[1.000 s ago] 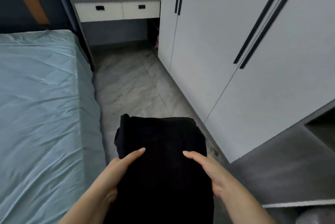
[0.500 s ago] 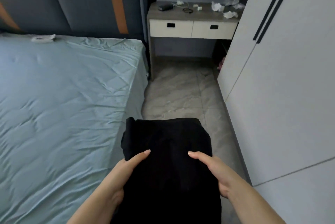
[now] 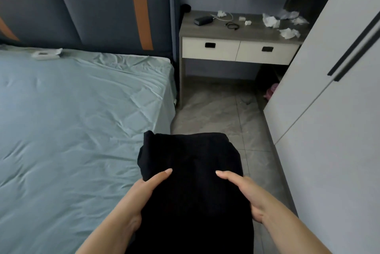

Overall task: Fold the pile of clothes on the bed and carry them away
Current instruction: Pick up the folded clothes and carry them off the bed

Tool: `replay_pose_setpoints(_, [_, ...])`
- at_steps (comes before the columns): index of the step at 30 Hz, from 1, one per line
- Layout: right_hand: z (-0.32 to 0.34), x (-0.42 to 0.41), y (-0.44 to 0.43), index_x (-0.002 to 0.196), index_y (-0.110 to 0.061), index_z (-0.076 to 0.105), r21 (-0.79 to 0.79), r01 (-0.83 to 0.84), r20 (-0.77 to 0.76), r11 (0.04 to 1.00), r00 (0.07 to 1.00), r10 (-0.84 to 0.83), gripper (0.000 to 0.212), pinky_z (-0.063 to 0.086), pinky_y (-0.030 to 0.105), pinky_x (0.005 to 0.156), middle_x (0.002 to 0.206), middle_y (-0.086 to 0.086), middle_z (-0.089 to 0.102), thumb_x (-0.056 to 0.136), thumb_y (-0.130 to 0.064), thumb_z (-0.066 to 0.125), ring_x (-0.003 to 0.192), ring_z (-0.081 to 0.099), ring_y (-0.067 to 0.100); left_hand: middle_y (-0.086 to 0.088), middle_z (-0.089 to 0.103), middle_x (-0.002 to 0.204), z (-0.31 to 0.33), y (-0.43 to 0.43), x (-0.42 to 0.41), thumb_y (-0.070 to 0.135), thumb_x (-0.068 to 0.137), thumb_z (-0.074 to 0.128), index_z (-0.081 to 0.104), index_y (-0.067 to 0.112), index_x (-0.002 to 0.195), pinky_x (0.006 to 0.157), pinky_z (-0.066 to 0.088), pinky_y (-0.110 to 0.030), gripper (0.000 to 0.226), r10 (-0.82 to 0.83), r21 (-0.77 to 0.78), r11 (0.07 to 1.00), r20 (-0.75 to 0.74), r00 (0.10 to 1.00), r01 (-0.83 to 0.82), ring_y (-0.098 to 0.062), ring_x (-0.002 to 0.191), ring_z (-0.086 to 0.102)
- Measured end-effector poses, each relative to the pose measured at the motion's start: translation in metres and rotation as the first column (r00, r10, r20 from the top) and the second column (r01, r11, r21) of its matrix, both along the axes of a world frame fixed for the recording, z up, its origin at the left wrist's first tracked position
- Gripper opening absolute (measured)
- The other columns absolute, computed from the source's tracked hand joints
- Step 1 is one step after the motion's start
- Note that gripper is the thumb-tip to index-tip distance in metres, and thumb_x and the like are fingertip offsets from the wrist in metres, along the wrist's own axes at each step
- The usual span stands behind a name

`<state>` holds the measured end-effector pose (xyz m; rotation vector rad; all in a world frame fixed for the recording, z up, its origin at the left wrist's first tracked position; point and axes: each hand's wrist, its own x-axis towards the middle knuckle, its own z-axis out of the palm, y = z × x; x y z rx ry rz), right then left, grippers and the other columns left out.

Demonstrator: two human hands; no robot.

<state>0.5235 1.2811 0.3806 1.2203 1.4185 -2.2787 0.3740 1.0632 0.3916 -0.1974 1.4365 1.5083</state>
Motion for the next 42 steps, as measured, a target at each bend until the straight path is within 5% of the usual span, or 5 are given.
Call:
replay_pose_setpoints(14, [-0.018, -0.200, 0.183, 0.122, -0.020, 0.056, 0.039, -0.057, 0.044, 0.998, 0.998, 0.055, 0.093, 0.054, 0.047, 0.092, 0.118, 0.007, 0.068, 0.042, -0.049, 0.093, 0.105, 0.068, 0.028, -0.017, 0.073, 0.104, -0.006, 0.172, -0.173, 0.037, 0.071, 0.081, 0.071, 0.009, 0.112, 0.081, 0.057, -0.041, 0.051, 0.113, -0.034, 0.993, 0.027, 0.993, -0.112, -0.034, 0.095, 0.071])
replay_pose_setpoints(19, [-0.015, -0.275, 0.264, 0.121, -0.016, 0.059, 0.047, -0.184, 0.038, 0.982, 0.982, 0.183, 0.090, 0.053, 0.046, 0.093, 0.108, 0.007, 0.073, 0.044, -0.047, 0.093, 0.099, 0.071, 0.027, -0.016, 0.073, 0.104, -0.008, 0.239, -0.216, 0.037, 0.072, 0.079, 0.070, 0.010, 0.113, 0.065, 0.060, -0.035, 0.050, 0.230, -0.024, 0.973, 0.067, 0.971, -0.229, -0.032, 0.092, 0.072])
replay_pose_setpoints(23, [-0.015, -0.330, 0.307, 0.116, -0.016, 0.057, 0.070, -0.241, 0.037, 0.968, 0.970, 0.239, 0.087, 0.056, 0.046, 0.089, 0.104, 0.006, 0.074, 0.043, -0.046, 0.093, 0.095, 0.072, 0.026, -0.014, 0.073, 0.105, -0.012, 0.275, -0.251, 0.039, 0.072, 0.080, 0.070, 0.012, 0.114, 0.068, 0.060, -0.035, 0.052, 0.308, -0.035, 0.951, 0.090, 0.947, -0.306, -0.031, 0.094, 0.072])
replay_pose_setpoints(36, [-0.030, -0.535, 0.344, 0.120, -0.009, 0.063, -0.025, -0.448, 0.036, 0.893, 0.893, 0.449, 0.066, 0.056, 0.041, 0.086, 0.108, 0.014, 0.073, 0.064, -0.035, 0.085, 0.099, 0.070, 0.029, -0.015, 0.075, 0.099, -0.027, 0.308, -0.410, 0.033, 0.078, 0.076, 0.067, 0.009, 0.114, 0.060, 0.059, -0.032, 0.044, 0.497, -0.031, 0.867, 0.115, 0.860, -0.497, -0.030, 0.087, 0.073])
replay_pose_setpoints(42, [-0.022, -0.640, 0.325, 0.119, -0.003, 0.064, -0.023, -0.534, 0.073, 0.845, 0.842, 0.534, 0.058, 0.050, 0.046, 0.099, 0.110, 0.017, 0.071, 0.070, -0.031, 0.080, 0.103, 0.069, 0.031, -0.013, 0.076, 0.094, -0.032, 0.287, -0.490, 0.033, 0.078, 0.076, 0.066, 0.010, 0.114, 0.053, 0.057, -0.029, 0.044, 0.571, -0.012, 0.818, 0.131, 0.810, -0.575, -0.028, 0.082, 0.074])
